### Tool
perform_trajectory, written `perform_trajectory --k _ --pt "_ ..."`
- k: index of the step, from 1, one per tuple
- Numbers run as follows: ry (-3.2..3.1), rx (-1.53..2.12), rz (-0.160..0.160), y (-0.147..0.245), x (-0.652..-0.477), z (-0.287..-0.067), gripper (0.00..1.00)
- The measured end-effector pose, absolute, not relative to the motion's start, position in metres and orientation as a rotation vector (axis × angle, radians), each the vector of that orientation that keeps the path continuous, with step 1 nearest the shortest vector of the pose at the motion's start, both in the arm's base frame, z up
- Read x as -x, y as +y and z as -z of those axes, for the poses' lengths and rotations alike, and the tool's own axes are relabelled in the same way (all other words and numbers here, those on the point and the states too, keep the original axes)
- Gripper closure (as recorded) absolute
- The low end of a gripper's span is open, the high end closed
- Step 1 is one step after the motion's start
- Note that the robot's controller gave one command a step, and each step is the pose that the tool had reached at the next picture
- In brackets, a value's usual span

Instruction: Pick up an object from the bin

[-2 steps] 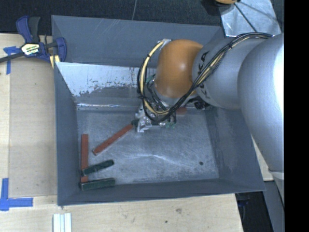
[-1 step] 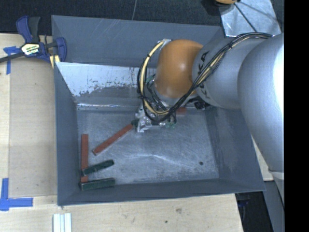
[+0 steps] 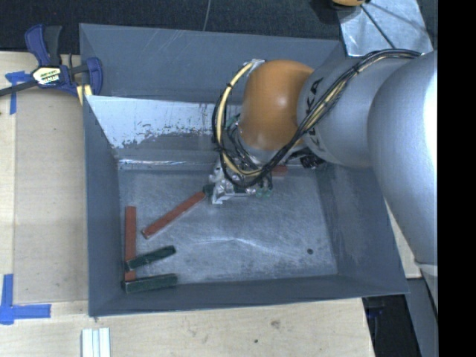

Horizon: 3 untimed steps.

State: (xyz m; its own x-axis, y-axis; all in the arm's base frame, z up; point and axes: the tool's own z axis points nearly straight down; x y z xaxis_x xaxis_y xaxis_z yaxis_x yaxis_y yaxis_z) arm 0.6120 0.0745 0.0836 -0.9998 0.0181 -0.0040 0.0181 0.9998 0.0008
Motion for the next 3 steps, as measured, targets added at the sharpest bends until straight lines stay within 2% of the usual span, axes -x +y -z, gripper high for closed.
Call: perform_trajectory --k 1,3 --pt "3.146 -0.030 0.000 0.074 -0.610 -0.097 1.00" --pt "3.142 -0.029 0.000 0.074 -0.611 -0.142 1.00"
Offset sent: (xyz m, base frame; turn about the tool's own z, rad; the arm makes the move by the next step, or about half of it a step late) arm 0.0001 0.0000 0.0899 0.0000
